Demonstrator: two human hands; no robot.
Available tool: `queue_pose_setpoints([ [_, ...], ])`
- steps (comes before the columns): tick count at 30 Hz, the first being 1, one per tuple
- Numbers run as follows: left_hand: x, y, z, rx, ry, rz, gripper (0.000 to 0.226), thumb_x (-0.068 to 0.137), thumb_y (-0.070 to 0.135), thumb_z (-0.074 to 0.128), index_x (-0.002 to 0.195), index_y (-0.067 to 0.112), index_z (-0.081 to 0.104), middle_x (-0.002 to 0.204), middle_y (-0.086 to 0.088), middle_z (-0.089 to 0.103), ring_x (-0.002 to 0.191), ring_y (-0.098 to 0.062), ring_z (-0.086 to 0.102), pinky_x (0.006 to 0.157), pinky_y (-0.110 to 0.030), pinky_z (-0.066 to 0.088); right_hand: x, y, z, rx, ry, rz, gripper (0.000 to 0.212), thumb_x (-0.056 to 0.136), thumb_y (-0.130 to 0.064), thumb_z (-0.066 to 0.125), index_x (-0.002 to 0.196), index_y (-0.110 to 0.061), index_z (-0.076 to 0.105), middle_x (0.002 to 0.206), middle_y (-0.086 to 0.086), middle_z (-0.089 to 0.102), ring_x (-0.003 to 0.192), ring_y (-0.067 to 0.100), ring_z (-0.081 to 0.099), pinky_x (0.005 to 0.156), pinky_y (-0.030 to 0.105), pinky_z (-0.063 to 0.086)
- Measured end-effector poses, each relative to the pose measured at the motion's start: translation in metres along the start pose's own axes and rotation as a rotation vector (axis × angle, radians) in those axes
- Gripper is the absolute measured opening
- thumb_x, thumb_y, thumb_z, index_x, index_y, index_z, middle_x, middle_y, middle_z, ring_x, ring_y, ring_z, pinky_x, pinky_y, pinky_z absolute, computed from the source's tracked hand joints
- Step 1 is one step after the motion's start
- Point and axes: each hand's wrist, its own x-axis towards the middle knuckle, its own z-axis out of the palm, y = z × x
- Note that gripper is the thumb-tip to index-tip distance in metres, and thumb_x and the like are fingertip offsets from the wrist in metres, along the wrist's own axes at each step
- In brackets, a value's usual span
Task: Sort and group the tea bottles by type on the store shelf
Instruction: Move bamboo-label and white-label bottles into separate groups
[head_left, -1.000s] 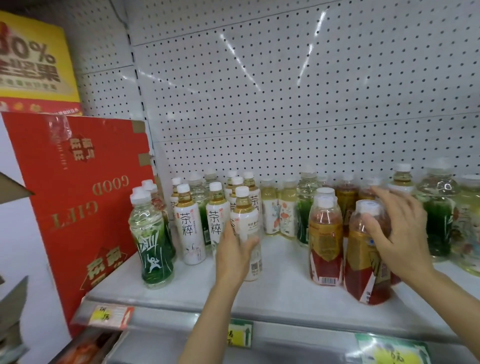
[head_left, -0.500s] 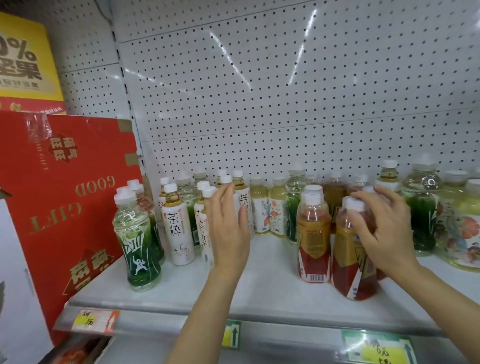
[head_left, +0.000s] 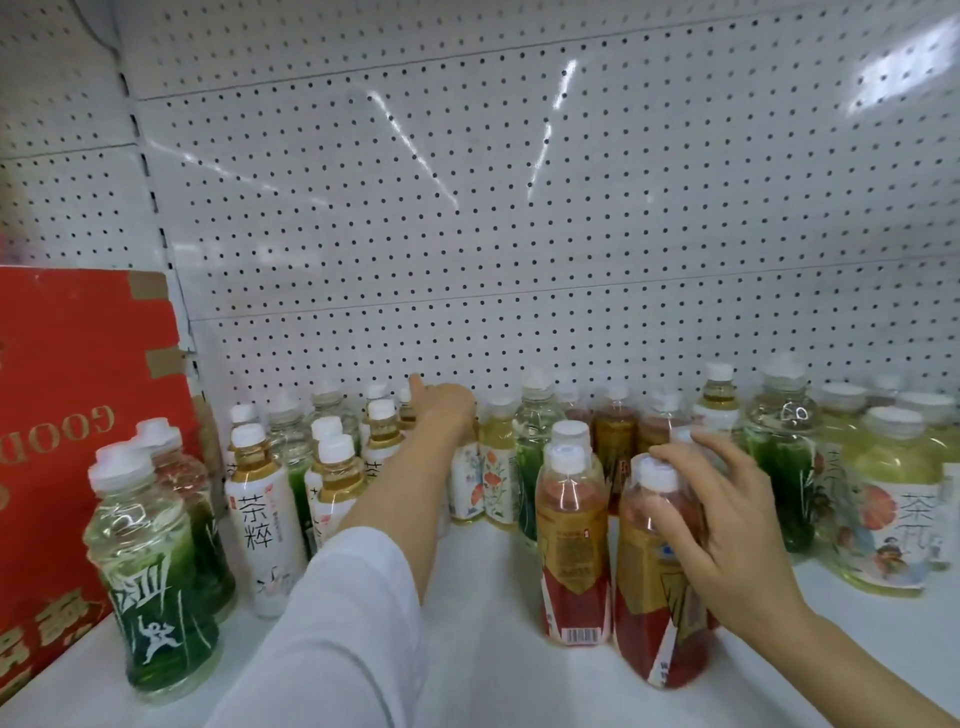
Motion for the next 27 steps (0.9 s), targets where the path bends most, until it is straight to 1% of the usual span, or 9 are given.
queue_pose_setpoints([
  [2,-0.002,0.003,-0.001,0.013,0.032,-0.018,0.021,0.094,0.025,0.05,0.087,0.019,0.069,0.074,0.006,0.061,0.08,-0.018,0.061,0.12,-0.057,0.006,0.0,0.0,-0.001,0.019,-0.003,-0.006,0.064,0.091,-0.069,0.032,0.128,-0.023,0.058,0.138,0.005,0.046,0.136,0.011,0.031,0.106,0.037,0.027],
  [5,-0.012,0.002,-0.008,-0.023,0.067,-0.023,0.015,0.093,0.028,0.053,0.089,0.02,0.065,0.072,0.006,0.055,0.08,-0.019,0.055,0.118,-0.052,0.013,-0.002,-0.006,-0.002,0.067,0.085,-0.046,0.059,0.091,-0.052,0.043,0.134,-0.012,0.053,0.137,0.002,0.05,0.14,0.011,0.025,0.111,0.039,0.027],
  [9,-0.029,-0.011,-0.019,-0.178,0.301,-0.035,0.032,0.096,0.026,0.051,0.125,0.012,0.054,0.112,-0.008,0.06,0.109,-0.029,0.056,0.108,-0.045,0.025,-0.002,-0.031,-0.006,0.133,0.276,-0.179,0.049,0.089,-0.031,0.05,0.126,0.0,0.055,0.131,0.014,0.055,0.134,0.034,0.037,0.114,0.04,0.026],
  [12,-0.048,-0.017,-0.036,-0.534,0.471,0.066,0.05,0.099,0.006,0.046,0.147,0.009,0.035,0.137,-0.018,0.043,0.104,-0.033,0.057,0.087,-0.039,0.043,-0.002,-0.055,-0.003,0.206,0.311,-0.285,0.041,0.087,-0.024,0.054,0.123,-0.004,0.056,0.127,0.015,0.056,0.129,0.035,0.044,0.112,0.042,0.03],
  [14,-0.067,-0.02,-0.057,-0.819,0.617,0.091,0.046,0.104,0.012,0.037,0.15,0.016,0.032,0.141,-0.011,0.036,0.092,-0.02,0.054,0.076,-0.03,0.042,-0.001,-0.07,0.0,0.271,0.298,-0.34,0.04,0.087,-0.02,0.055,0.123,-0.002,0.055,0.127,0.014,0.055,0.127,0.03,0.047,0.111,0.039,0.032],
  [18,-0.102,-0.031,-0.096,-1.237,0.929,0.151,0.031,0.103,0.025,0.044,0.133,0.019,0.051,0.131,-0.001,0.049,0.107,-0.011,0.053,0.093,-0.03,0.045,0.003,-0.097,0.005,0.451,0.136,-0.287,0.042,0.092,-0.024,0.054,0.131,-0.007,0.052,0.132,0.008,0.053,0.13,0.016,0.046,0.109,0.033,0.037],
  [20,-0.125,-0.036,-0.112,-1.49,0.871,0.249,0.021,0.099,0.024,0.051,0.119,0.02,0.056,0.109,-0.004,0.062,0.095,-0.024,0.068,0.085,-0.043,0.056,0.005,-0.106,0.005,0.523,0.024,-0.194,0.05,0.092,-0.032,0.056,0.138,-0.014,0.046,0.139,0.0,0.048,0.134,0.014,0.042,0.11,0.035,0.038],
  [23,-0.164,-0.027,-0.124,-1.836,0.618,0.413,0.016,0.103,0.009,0.047,0.117,0.005,0.054,0.081,-0.004,0.063,0.062,-0.02,0.069,0.057,-0.029,0.056,0.006,-0.12,-0.003,0.721,-0.151,0.022,0.068,0.087,-0.049,0.062,0.147,-0.033,0.033,0.141,-0.02,0.045,0.133,0.006,0.045,0.105,0.033,0.044],
  [27,-0.188,0.014,-0.104,-1.874,0.416,0.433,0.01,0.1,0.016,0.053,0.108,0.011,0.058,0.083,-0.003,0.064,0.064,-0.018,0.065,0.063,-0.032,0.055,0.007,-0.129,-0.005,1.112,-0.278,0.276,0.085,0.078,-0.034,0.076,0.148,-0.041,0.028,0.125,-0.017,0.061,0.112,0.006,0.064,0.089,0.03,0.057],
])
